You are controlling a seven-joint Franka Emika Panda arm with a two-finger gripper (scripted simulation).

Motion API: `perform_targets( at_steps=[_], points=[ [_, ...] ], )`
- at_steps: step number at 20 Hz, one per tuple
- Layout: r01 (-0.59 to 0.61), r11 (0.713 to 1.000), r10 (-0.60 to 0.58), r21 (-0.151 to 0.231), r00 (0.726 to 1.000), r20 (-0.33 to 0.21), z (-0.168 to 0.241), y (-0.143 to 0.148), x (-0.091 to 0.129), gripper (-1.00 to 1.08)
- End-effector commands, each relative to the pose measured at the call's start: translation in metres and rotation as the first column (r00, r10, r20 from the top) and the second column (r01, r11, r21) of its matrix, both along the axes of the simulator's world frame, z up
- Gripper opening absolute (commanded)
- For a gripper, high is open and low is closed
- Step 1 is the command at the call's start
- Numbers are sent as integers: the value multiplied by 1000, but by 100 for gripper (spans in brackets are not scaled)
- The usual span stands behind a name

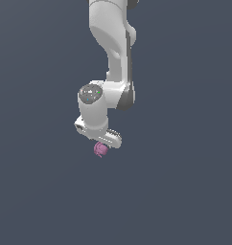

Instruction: Pick up the object and move it to a goal position.

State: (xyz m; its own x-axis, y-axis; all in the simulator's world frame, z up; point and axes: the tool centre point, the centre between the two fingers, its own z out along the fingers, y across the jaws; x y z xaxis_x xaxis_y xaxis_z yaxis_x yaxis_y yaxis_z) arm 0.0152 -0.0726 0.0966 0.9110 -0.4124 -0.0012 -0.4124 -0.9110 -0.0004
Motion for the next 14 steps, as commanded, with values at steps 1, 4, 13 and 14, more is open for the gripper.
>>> perform_targets(
  at_steps=[1,4,13,14],
  points=[
    [25,1000,-25,-1,1000,1,-4,-3,1,100],
    [34,999,-34,-1,999,1,-6,-4,1,100],
    [31,1000,-31,-1,1000,0,-30,-4,0,100],
    [32,1000,-32,-1,1000,1,-36,-4,0,100]
  ],
)
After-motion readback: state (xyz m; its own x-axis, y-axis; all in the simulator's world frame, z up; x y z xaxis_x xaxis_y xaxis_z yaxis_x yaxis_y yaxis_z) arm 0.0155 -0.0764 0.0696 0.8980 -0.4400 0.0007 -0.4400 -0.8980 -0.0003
